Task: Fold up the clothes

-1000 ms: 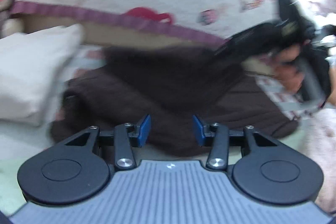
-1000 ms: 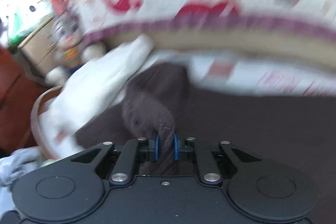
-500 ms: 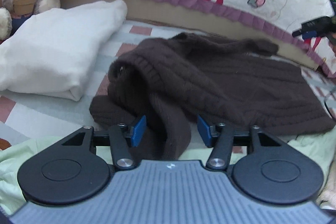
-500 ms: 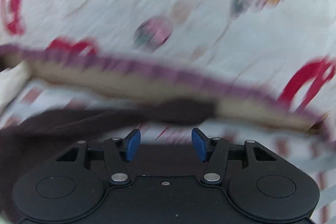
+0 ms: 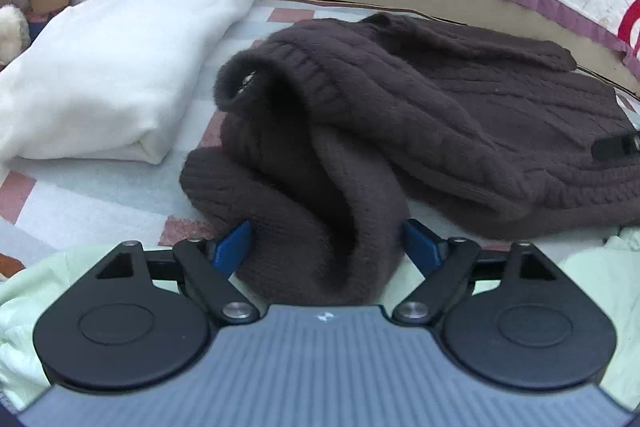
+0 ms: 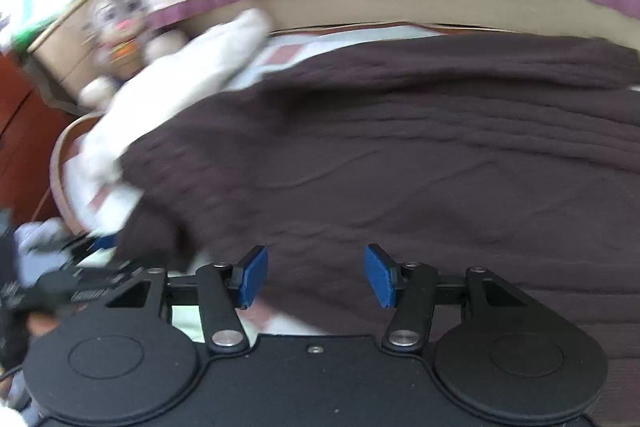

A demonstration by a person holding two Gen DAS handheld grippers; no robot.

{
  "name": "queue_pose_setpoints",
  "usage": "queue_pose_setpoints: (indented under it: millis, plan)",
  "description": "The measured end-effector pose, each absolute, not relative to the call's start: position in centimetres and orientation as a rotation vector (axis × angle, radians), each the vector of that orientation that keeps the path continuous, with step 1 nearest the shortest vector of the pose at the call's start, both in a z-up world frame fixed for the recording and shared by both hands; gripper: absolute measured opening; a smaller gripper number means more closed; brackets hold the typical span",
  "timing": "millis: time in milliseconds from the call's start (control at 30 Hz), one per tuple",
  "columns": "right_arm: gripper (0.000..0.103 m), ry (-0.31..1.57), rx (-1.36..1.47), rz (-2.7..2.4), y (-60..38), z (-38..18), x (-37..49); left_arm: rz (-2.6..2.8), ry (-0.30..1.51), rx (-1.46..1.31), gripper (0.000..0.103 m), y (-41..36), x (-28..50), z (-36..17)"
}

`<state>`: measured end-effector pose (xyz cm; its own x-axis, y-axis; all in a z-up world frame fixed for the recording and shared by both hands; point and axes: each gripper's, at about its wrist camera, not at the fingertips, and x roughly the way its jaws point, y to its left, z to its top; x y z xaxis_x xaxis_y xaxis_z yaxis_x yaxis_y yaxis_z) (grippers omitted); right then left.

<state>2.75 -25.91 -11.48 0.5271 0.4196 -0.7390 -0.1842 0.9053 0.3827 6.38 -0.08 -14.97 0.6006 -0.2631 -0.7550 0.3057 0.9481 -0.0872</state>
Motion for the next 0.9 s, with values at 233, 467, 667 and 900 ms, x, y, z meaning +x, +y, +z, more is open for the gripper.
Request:
queue_pose_setpoints:
  millis: [233,467,667,900]
  plan:
    - [0.059,0.925,0.023,0.515,-18.4,-11.3,1.9,-0.305,0.810,0.070,0.012,0.3,6.2,-13.3]
    - [0.053,0.778,-0.328,0.614,-14.1,-12.9,1.6,-0.120,0.518,-0.118,0.007,7.5,4.5,-3.3]
    - [0.056,0.749,-0.396,0.394,-14.4,-14.0,5.6,-0.032,0.569,-0.158,0.007,9.8,2.6,-5.3]
    - [0.055,0.855,-0.088,0.335,-17.5,-13.2,6.0,-0.118,0.612,-0.198,0.008,8.8,2.0,-8.3]
